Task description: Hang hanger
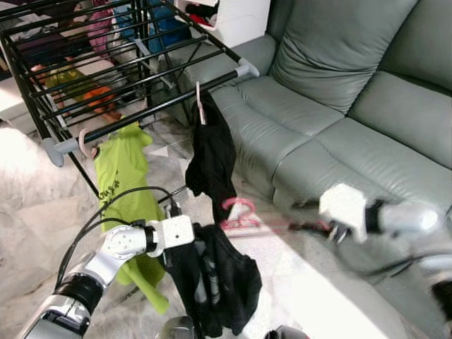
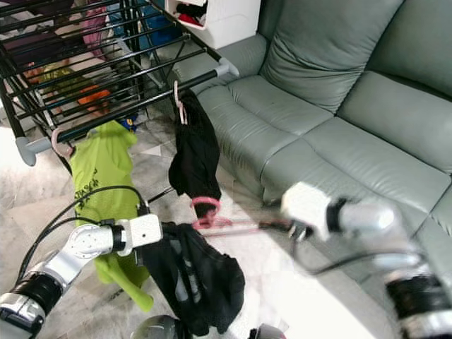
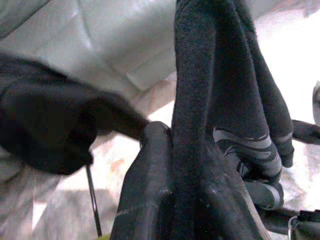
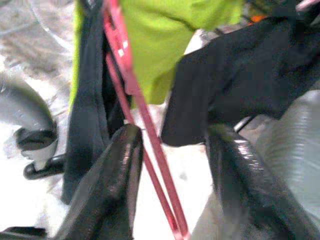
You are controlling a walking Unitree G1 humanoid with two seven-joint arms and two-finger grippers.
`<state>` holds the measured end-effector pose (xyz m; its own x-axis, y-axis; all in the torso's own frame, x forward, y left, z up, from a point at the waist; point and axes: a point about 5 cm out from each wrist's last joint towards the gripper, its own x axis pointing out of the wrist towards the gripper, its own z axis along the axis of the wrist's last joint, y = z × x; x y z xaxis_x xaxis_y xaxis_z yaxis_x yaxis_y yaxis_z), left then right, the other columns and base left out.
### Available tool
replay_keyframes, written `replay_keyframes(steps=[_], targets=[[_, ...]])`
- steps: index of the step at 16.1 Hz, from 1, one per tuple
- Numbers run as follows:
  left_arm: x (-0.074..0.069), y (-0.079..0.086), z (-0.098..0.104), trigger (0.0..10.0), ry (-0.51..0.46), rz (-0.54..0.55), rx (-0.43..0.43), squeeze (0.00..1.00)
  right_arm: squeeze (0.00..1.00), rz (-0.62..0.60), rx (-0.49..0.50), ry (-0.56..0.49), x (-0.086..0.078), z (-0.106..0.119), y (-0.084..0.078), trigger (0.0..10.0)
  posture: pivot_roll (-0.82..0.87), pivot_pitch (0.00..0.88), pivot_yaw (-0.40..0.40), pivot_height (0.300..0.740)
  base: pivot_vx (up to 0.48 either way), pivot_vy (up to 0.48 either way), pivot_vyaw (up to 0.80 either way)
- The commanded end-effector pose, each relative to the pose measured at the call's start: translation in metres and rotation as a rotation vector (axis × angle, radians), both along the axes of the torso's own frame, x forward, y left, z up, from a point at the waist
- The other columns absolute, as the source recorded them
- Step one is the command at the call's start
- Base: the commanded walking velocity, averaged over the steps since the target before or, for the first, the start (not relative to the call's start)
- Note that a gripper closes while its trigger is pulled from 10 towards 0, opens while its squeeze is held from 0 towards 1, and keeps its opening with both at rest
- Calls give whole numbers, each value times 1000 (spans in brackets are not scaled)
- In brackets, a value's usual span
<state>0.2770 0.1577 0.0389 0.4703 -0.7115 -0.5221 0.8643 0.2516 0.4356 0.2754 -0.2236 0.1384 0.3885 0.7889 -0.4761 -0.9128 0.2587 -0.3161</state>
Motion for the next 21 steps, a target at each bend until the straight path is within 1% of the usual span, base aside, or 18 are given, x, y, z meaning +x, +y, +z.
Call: replay_keyframes(steps=[1, 3, 4, 5, 6, 7, 8, 9, 10, 13, 14, 15, 16, 17, 18, 19, 20, 21], targets=[[13, 4, 12, 0, -55, 54, -11, 0, 1000, 17, 17, -8, 3, 13, -1, 10000, -13, 0, 55, 740, 0, 0, 0], [17, 6, 13, 0, -59, 108, -27, 0, 1000, 1, 14, -13, 7, 24, -10, 10000, -13, 0, 55, 740, 0, 0, 0], [18, 8, 13, 0, -62, 129, -24, 0, 1000, -38, 0, -39, 11, 33, -20, 10000, -11, 0, 57, 740, 0, 0, 0], [18, 8, 13, 0, -62, 132, -23, 0, 1000, -48, -2, -48, 12, 36, -21, 10000, -11, 0, 57, 740, 0, 0, 0], [17, 10, 11, 0, -58, 144, -20, 0, 1000, -92, 11, -84, 16, 45, -28, 10000, -9, 0, 59, 740, 0, 0, 0], [18, 11, 10, 0, -55, 166, -26, 0, 1000, -137, 71, -108, 19, 55, -32, 10000, -9, 0, 60, 740, 0, 0, 0], [18, 11, 10, 0, -55, 171, -27, 0, 1000, -140, 82, -109, 19, 57, -32, 10000, -9, 0, 61, 740, 0, 0, 0], [25, 16, 13, 0, -40, 270, -74, 0, 1000, -153, 233, -92, 15, 65, -25, 10000, -8, 0, 64, 740, 0, 0, 0], [30, 18, 16, 0, -33, 319, -103, 0, 1000, -145, 300, -69, 10, 65, -19, 10000, -7, 0, 66, 740, 0, 0, 0], [40, 19, 33, 0, -1, 412, -260, 0, 1000, -114, 442, 65, -16, 36, 9, 10000, -5, 0, 78, 740, 0, 0, 0], [41, 19, 34, 0, 3, 419, -272, 0, 1000, -109, 460, 86, -20, 32, 13, 10000, -3, 0, 80, 740, 0, 0, 0], [44, 20, 41, 0, 20, 441, -320, 0, 1000, -99, 516, 170, -32, 19, 27, 10000, -1, 0, 83, 740, 0, 0, 0], [46, 19, 48, 0, 36, 464, -382, 0, 1000, -93, 522, 240, -41, 4, 33, 10000, 3, 0, 85, 740, 0, 0, 0], [44, 15, 57, 0, 54, 425, -438, 0, 1000, -137, 496, 307, -48, -20, 36, 10000, 11, 0, 86, 740, 0, 0, 0], [39, 8, 66, 0, 77, 345, -491, 0, 1000, -193, 480, 336, -49, -37, 35, 10000, 17, 0, 84, 740, 0, 0, 0], [33, 2, 74, 0, 99, 265, -527, 0, 1000, -236, 480, 350, -48, -47, 35, 10000, 17, 0, 84, 740, 0, 0, 0], [24, 0, 79, 0, 108, 171, -516, 0, 1000, -271, 474, 356, -47, -55, 35, 10000, 33, 0, 76, 740, 0, 0, 0], [13, -2, 86, 0, 136, 62, -494, 0, 1000, -308, 468, 368, -45, -63, 37, 10000, 33, 0, 76, 740, 0, 0, 0]])
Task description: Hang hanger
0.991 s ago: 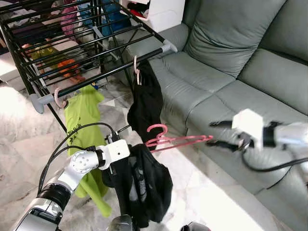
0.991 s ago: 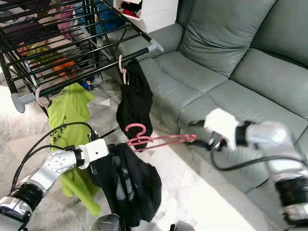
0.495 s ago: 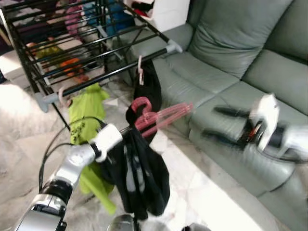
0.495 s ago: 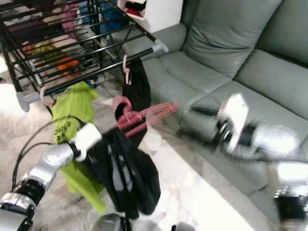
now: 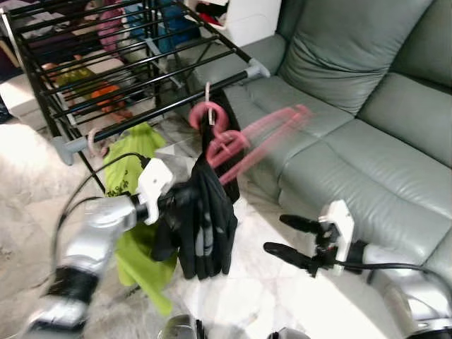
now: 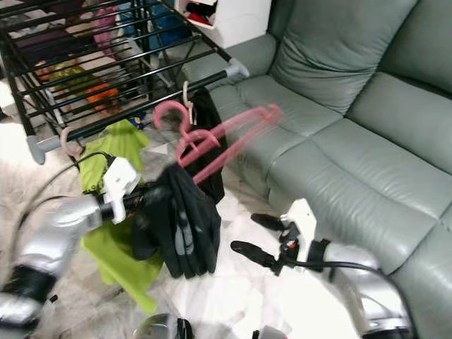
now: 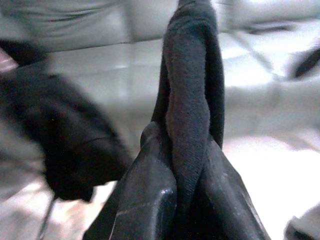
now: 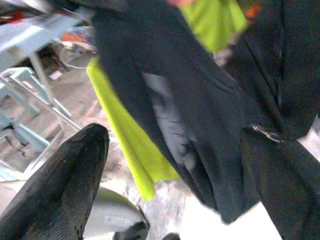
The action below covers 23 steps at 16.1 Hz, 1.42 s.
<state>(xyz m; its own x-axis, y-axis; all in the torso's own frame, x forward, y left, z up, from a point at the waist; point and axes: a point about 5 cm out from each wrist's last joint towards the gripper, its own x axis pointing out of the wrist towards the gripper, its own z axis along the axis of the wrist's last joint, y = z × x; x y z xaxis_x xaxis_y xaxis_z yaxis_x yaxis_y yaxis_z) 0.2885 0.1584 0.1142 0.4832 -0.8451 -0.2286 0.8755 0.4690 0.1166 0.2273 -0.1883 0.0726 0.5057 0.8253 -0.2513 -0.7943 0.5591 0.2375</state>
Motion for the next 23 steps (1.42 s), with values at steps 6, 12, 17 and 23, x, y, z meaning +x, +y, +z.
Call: replay_keyframes(steps=[6, 12, 17, 23], targets=[[-13, -9, 35, 0, -81, -224, 14, 0, 463, -7, 81, -12, 9, 5, 12, 10000, 41, 0, 72, 740, 0, 0, 0], [-25, -12, 29, 0, -57, -320, 78, 0, 0, -18, 119, -55, 15, 13, 14, 10000, 32, 0, 75, 740, 0, 0, 0], [-33, -30, 44, 0, -58, -375, -20, 0, 0, -37, 101, -71, 20, 11, 14, 10000, 33, 0, 73, 740, 0, 0, 0], [-43, -61, 68, 0, -97, -454, -142, 0, 0, -26, 78, -67, 25, 4, 19, 10000, 33, 0, 70, 740, 0, 0, 0]])
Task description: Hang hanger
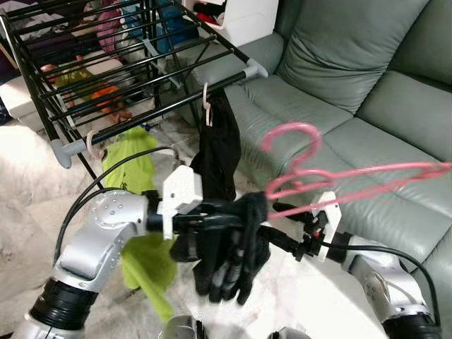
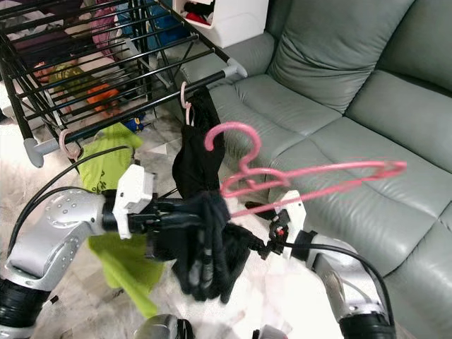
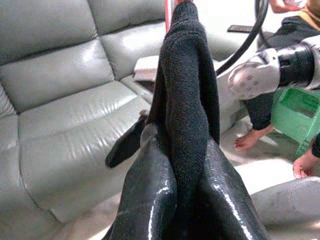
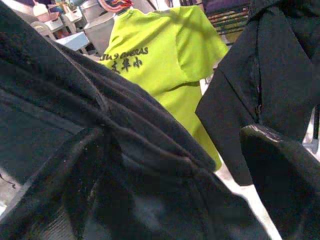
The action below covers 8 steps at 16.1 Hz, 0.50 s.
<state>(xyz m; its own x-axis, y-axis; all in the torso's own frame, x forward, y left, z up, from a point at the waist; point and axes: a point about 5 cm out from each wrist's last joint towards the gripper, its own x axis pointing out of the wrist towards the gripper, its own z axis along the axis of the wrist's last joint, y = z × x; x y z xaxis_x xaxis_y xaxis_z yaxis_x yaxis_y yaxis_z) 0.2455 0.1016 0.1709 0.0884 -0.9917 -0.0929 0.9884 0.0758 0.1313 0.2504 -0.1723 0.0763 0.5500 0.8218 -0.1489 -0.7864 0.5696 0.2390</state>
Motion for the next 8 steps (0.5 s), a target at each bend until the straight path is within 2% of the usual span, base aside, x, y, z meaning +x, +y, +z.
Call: replay_keyframes(steps=[1, 4, 7, 8], targets=[[0, -6, 12, 0, -46, -17, -28, 0, 0, 14, -9, -8, 3, 0, 4, 10000, 31, 0, 69, 740, 0, 0, 0], [4, -13, 17, 0, -77, 6, -58, 0, 0, 33, -10, 13, 2, -4, 8, 10000, 30, 0, 68, 740, 0, 0, 0], [21, -16, 19, 0, -155, 130, -79, 0, 0, 156, 18, 82, -12, -9, 21, 10000, 29, 0, 66, 740, 0, 0, 0], [26, -13, 14, 0, -152, 156, -69, 0, 0, 173, -4, 76, -16, -11, 20, 10000, 28, 0, 65, 740, 0, 0, 0]])
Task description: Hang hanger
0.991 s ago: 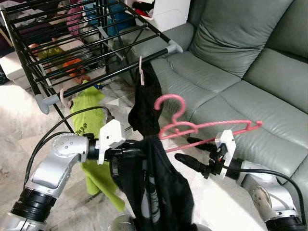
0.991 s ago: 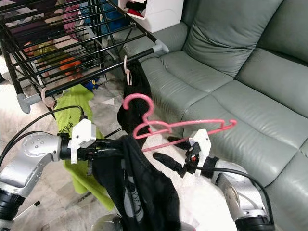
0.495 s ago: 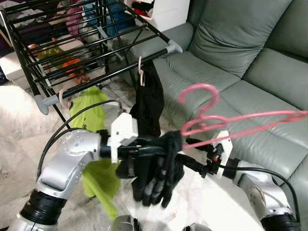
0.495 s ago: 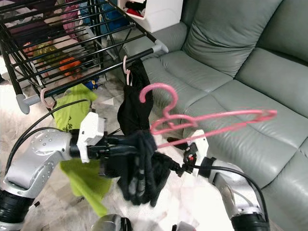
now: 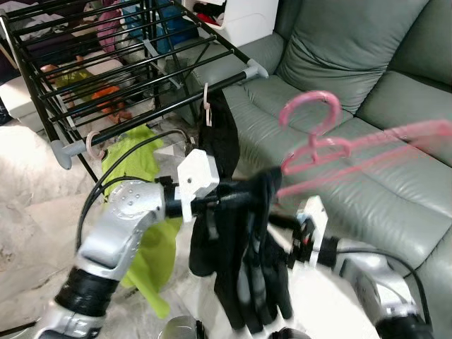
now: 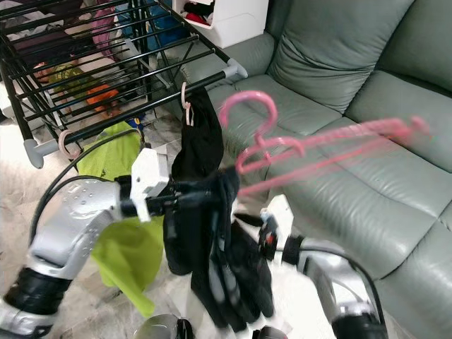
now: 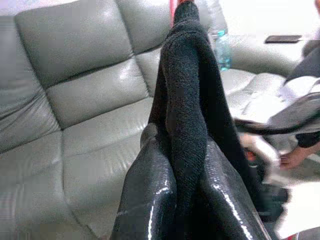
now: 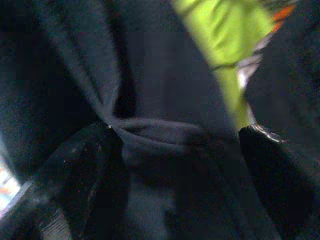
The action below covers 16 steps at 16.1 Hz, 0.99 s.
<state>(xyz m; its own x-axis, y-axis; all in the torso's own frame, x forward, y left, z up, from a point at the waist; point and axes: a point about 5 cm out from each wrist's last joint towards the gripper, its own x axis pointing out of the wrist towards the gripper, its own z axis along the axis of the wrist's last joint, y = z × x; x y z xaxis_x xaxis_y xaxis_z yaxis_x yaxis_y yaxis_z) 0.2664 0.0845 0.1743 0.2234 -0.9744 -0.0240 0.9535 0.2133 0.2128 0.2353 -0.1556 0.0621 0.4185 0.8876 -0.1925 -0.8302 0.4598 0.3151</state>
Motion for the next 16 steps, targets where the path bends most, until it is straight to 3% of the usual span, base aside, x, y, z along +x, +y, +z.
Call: replay_keyframes(steps=[1, 5, 7, 16], targets=[[4, 7, 5, 0, -31, 12, 9, 0, 0, 11, -27, -36, 0, 3, -1, 10000, 26, 0, 66, 740, 0, 0, 0], [7, 27, -14, 0, 26, -2, 103, 0, 0, -117, -125, -153, 11, 13, -25, 10000, 18, 0, 68, 740, 0, 0, 0], [12, 33, -11, 0, 20, -15, 123, 0, 0, -235, -180, -247, 19, 17, -37, 10000, 12, 0, 73, 740, 0, 0, 0], [12, 33, -11, 0, 20, -15, 123, 0, 0, -235, -180, -247, 19, 17, -37, 10000, 12, 0, 73, 740, 0, 0, 0]])
